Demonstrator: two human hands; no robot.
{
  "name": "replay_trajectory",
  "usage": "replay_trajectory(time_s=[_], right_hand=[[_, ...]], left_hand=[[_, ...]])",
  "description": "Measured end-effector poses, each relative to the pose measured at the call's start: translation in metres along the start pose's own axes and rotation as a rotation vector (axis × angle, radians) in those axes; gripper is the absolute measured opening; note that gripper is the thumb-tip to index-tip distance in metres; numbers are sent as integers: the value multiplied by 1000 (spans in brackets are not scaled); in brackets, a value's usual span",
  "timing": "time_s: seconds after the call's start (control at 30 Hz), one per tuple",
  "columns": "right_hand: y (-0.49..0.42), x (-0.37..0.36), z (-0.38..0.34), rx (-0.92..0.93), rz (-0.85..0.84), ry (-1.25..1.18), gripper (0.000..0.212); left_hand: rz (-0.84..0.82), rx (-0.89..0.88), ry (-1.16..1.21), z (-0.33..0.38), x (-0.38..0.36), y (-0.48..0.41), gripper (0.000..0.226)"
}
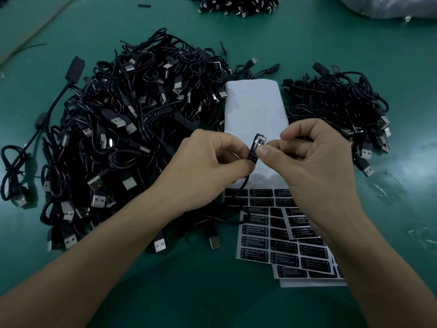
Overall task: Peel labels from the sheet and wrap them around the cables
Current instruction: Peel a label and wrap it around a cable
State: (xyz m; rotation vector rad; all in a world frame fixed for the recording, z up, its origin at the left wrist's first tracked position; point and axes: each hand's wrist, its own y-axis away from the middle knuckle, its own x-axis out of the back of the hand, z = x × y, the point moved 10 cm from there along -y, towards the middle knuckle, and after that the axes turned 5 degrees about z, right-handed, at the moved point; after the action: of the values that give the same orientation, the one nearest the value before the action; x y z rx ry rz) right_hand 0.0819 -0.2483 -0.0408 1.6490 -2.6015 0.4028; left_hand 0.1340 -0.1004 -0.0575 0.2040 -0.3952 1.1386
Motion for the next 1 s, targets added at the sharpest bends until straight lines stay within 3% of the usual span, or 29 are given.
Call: replay_trajectory(time_s=[1.0], right_hand=[[1,7,-7,46,66,11,31]], left_hand=[[-9,38,43,0,-1,1,5]])
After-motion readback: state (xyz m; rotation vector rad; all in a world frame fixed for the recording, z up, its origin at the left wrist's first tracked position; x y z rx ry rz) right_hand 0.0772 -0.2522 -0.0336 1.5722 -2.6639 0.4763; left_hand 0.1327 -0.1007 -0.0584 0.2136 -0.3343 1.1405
